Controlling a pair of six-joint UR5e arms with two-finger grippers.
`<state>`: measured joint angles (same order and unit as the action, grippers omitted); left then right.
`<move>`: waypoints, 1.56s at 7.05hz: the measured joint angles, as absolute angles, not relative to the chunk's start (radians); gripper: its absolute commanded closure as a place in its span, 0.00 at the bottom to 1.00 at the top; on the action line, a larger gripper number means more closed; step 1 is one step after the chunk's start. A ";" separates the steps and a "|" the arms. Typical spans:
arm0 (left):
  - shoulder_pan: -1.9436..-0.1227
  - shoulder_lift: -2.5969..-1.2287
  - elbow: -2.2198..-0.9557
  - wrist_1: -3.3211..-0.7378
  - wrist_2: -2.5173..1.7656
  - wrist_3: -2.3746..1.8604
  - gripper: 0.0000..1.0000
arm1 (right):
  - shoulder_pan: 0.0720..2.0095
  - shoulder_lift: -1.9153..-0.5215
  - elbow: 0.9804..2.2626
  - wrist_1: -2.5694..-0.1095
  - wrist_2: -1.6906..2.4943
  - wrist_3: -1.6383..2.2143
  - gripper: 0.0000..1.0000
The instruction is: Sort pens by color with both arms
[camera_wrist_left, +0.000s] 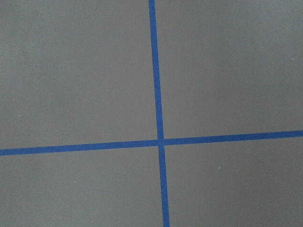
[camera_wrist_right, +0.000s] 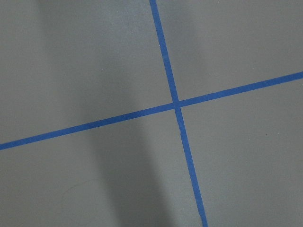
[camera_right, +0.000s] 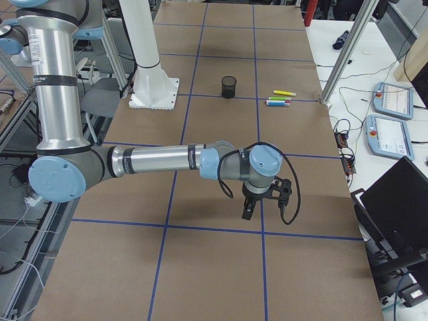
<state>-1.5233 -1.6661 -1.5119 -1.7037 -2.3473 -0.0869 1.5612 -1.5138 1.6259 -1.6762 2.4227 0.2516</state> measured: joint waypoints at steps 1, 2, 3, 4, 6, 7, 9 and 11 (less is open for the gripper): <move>-1.524 -1.660 -1.514 -1.705 -2.349 -0.086 0.00 | 1.561 -1.514 1.626 -1.676 2.422 0.252 0.00; -1.525 -1.646 -1.520 -1.707 -2.351 -0.085 0.00 | 1.562 -1.513 1.627 -1.676 2.422 0.252 0.00; -1.527 -1.635 -1.529 -1.708 -2.355 -0.085 0.00 | 1.562 -1.513 1.627 -1.676 2.422 0.252 0.00; -1.531 -1.630 -1.533 -1.708 -2.356 -0.084 0.00 | 1.562 -1.513 1.627 -1.676 2.422 0.252 0.00; -1.533 -1.628 -1.533 -1.707 -2.357 -0.084 0.00 | 1.562 -1.513 1.625 -1.677 2.420 0.252 0.00; -1.534 -1.628 -1.533 -1.707 -2.357 -0.084 0.00 | 1.562 -1.513 1.624 -1.677 2.420 0.252 0.00; -1.534 -1.628 -1.532 -1.706 -2.356 -0.084 0.00 | 1.562 -1.513 1.622 -1.677 2.419 0.252 0.00; -1.534 -1.628 -1.531 -1.706 -2.356 -0.084 0.00 | 1.561 -1.514 1.622 -1.677 2.420 0.252 0.00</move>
